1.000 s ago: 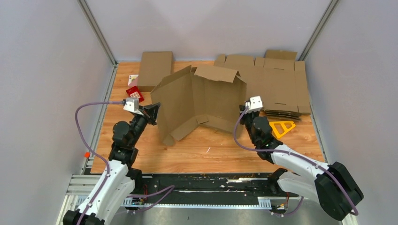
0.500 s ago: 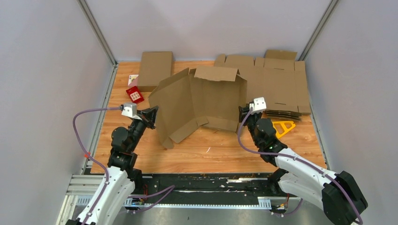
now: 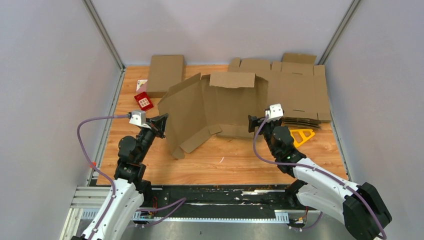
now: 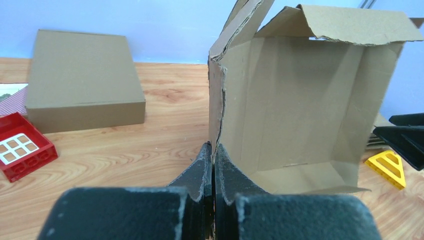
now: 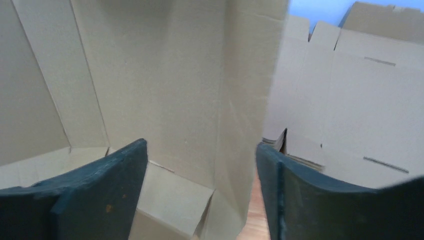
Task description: Fold the paper box
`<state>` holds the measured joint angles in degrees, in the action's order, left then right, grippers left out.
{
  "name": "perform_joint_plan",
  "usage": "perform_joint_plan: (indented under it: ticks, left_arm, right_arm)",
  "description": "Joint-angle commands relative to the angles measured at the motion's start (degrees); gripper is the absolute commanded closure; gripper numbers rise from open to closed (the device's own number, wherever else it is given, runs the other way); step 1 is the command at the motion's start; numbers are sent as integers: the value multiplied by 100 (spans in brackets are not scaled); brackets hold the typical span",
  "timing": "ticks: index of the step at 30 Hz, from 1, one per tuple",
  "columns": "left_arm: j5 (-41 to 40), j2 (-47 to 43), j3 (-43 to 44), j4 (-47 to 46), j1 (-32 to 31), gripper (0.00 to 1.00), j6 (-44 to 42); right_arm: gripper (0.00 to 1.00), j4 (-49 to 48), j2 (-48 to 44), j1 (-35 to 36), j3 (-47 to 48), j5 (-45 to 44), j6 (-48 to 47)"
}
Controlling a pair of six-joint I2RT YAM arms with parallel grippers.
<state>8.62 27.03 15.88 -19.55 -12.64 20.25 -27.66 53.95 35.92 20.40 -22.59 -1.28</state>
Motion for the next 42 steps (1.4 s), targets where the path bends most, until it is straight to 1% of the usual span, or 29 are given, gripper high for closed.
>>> perform_joint_plan:
  ticks: [1,3,7,16,21,22,25,27,34,38,40,42]
  left_arm:
    - [27,-22,132,-102,-10,100,-131]
    - [34,-26,146,-82,-10,100,-147]
    - [-43,-188,115,-5,-10,100,-218]
    - [11,-229,103,-56,-10,100,-232]
    - [84,-168,125,-99,-11,100,-217]
    - [87,-163,119,-108,-16,100,-213]
    - [104,-154,117,-132,-19,100,-198]
    - [111,-154,122,-137,-19,100,-201]
    - [75,-206,108,-120,-24,100,-206]
    - [52,-250,100,-110,-21,100,-199]
    - [33,-247,91,-115,-19,100,-197]
    - [25,-230,82,-122,-19,100,-197]
  right_arm:
    - [13,-169,-6,-137,-23,523,213]
    - [8,-51,27,-270,81,878,296]
    - [0,-62,-217,-448,-5,1004,432]
    - [0,282,-1000,-1211,-170,1138,993]
    - [0,435,-929,-2019,-9,1905,1406]
    - [0,366,-839,-2242,30,2120,1527]
    - [0,-102,-239,-2878,222,3315,1824]
    - [0,-417,291,-3072,401,3846,1882]
    - [0,-1430,1762,-3216,1048,4320,1497]
    - [0,-1673,2527,-3513,1598,4604,1681]
    - [0,-1838,2996,-3548,1920,4909,1805]
    - [0,-1831,3364,-3734,2225,5123,1836]
